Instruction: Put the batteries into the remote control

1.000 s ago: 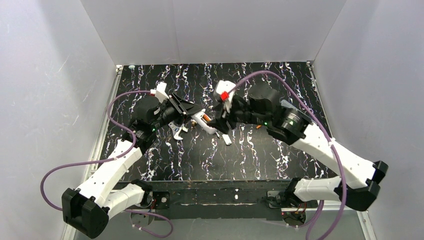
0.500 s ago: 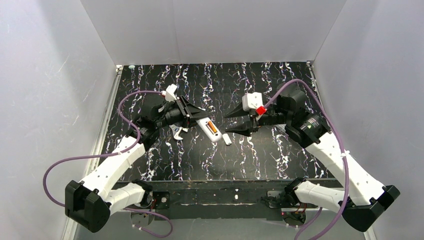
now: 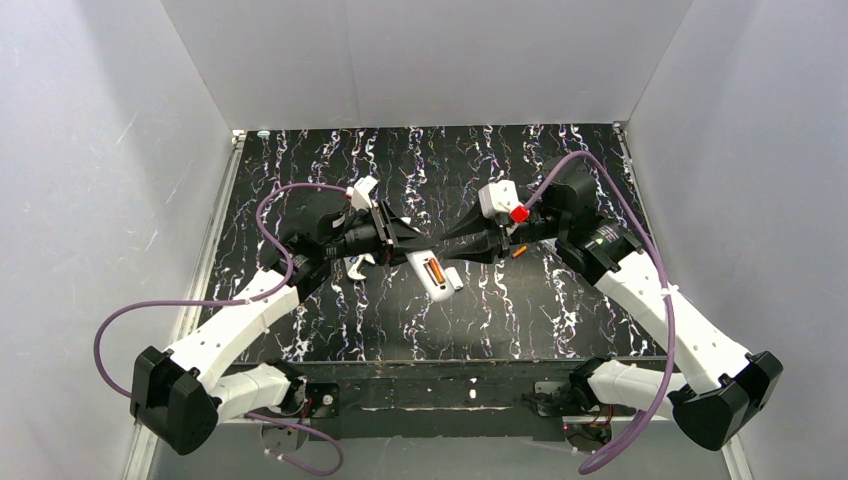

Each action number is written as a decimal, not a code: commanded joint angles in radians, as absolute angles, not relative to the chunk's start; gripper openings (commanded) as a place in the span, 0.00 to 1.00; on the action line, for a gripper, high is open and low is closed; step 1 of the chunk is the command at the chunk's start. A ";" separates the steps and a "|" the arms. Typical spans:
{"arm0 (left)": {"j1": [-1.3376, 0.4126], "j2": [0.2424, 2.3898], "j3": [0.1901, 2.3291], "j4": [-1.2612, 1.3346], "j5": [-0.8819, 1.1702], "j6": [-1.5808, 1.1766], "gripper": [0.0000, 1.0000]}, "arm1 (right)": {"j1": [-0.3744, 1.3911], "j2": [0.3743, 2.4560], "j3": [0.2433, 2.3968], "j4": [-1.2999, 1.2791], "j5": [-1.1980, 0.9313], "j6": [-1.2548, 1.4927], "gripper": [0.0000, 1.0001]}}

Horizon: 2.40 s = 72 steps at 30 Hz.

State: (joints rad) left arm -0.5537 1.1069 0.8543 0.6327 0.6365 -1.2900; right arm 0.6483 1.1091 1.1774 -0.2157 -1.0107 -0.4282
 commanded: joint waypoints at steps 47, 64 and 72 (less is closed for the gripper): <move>-0.570 1.121 0.938 0.685 0.713 -1.258 0.00 | 0.644 1.242 1.173 -0.207 -1.191 -0.546 0.41; -0.571 1.117 0.931 0.692 0.712 -1.263 0.00 | 0.644 1.245 1.165 -0.224 -1.199 -0.548 0.31; -0.569 1.114 0.932 0.693 0.713 -1.261 0.00 | 0.644 1.249 1.166 -0.239 -1.194 -0.549 0.30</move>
